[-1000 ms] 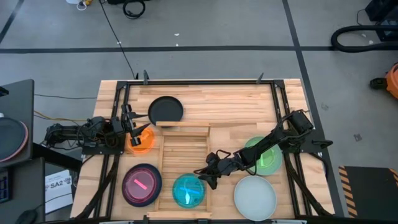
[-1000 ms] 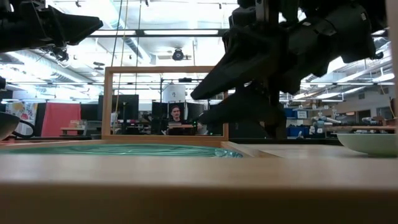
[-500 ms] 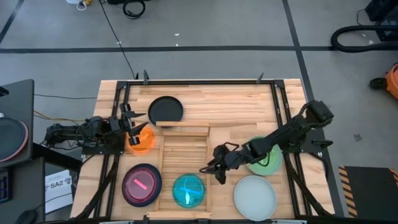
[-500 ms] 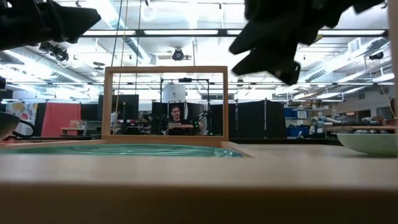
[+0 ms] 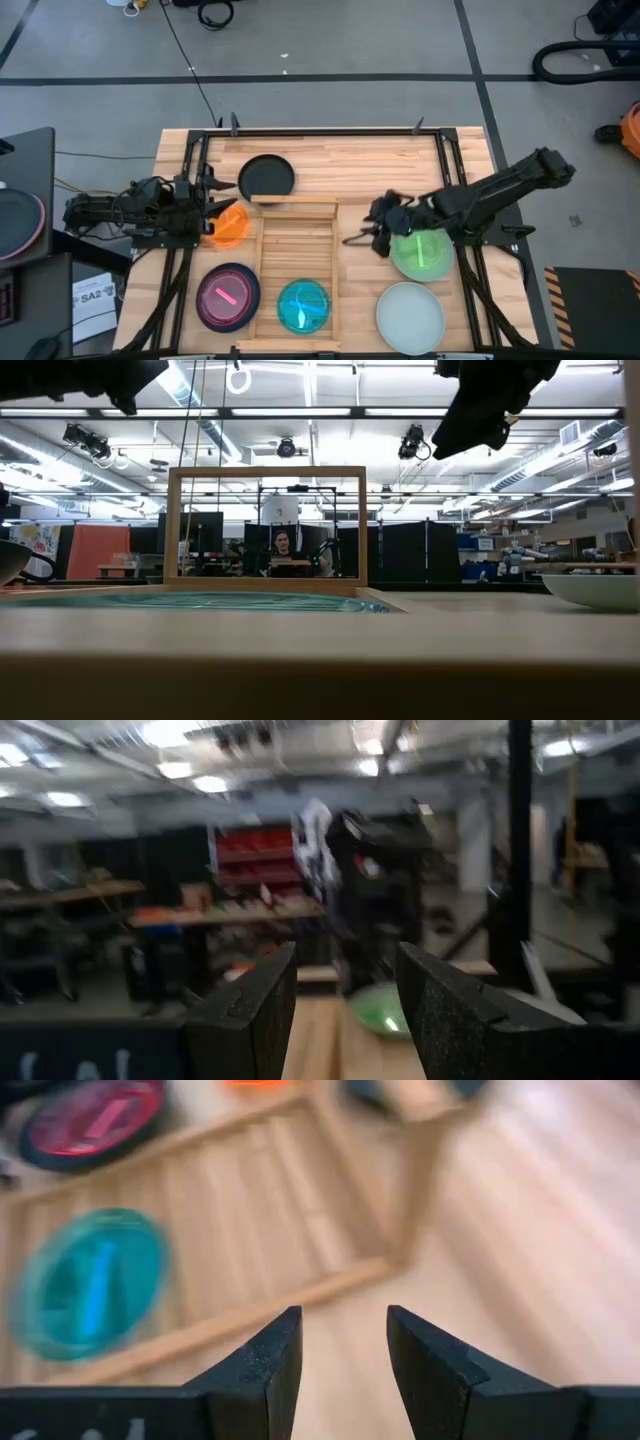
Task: Place and stack plates onto a shelf
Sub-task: Stack the small pink transparent plate on top of the small blue transparent plate on the shelf
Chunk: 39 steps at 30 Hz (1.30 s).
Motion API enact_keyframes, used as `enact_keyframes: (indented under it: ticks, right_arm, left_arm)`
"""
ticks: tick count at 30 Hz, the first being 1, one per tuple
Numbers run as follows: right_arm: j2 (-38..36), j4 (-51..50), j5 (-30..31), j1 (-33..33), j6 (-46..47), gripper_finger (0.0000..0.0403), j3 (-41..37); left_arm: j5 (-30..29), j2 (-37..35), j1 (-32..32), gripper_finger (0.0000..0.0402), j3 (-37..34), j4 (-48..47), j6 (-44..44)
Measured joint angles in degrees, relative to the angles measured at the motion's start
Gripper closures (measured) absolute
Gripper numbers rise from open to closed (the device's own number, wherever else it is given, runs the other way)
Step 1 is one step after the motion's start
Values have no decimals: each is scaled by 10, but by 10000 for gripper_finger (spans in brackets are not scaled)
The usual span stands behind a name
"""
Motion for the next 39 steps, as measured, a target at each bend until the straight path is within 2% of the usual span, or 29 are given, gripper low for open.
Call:
enact_keyframes:
  ticks: [8, 16, 24, 30, 39]
  right_arm:
    - [-69, -76, -1, -105, -77, 249, 0]
    - [-75, -95, -61, -204, -120, 249, -5]
    - [-75, -65, -118, -267, -135, 249, -54]
    - [-74, -20, -157, -288, -135, 250, -85]
    - [-74, -8, -157, -290, -136, 249, -90]
  left_arm:
    - [103, 119, -26, 225, 127, -166, -59]
    - [128, 214, -101, 226, 216, -332, -177]
    - [129, 278, -194, 226, 226, -386, -270]
    - [128, 333, -237, 226, 226, -410, -288]
    - [127, 437, -279, 226, 226, -430, -288]
